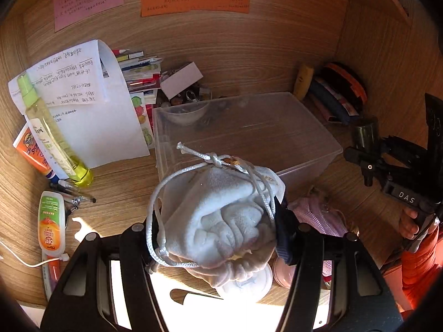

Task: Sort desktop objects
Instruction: 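Carry the white pouch and green bottle over the clear plastic box with both grippers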

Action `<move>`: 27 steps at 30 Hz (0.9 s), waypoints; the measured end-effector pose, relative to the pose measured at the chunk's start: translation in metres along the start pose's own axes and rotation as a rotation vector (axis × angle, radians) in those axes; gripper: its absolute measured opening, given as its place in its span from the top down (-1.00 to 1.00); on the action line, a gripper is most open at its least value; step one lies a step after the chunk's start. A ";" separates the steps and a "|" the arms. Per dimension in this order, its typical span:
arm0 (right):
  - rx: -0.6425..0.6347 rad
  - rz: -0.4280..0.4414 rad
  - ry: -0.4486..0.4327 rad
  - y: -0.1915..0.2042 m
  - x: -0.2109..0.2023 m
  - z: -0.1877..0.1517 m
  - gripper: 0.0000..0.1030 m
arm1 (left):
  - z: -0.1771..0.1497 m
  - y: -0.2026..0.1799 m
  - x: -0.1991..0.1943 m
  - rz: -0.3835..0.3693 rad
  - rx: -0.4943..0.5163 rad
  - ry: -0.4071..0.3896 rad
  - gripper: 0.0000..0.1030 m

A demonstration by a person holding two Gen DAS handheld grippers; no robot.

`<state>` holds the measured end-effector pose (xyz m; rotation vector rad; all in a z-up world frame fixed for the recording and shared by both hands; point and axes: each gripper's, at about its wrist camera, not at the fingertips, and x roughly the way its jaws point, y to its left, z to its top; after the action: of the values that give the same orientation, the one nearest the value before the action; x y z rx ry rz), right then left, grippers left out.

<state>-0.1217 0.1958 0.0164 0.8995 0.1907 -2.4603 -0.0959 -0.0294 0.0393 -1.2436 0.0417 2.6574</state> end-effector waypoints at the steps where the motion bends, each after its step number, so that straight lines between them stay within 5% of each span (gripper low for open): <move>1: -0.002 0.001 0.003 0.000 0.003 0.003 0.25 | 0.003 0.000 0.002 -0.002 0.001 0.002 -0.18; 24: -0.051 0.025 0.102 -0.001 0.065 0.029 0.26 | 0.047 0.008 0.060 -0.069 0.029 0.073 -0.22; 27: -0.068 0.029 0.128 0.002 0.073 0.029 0.39 | 0.050 0.012 0.068 -0.067 0.021 0.078 -0.22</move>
<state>-0.1843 0.1548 -0.0071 1.0232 0.3018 -2.3565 -0.1786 -0.0232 0.0188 -1.3179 0.0394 2.5443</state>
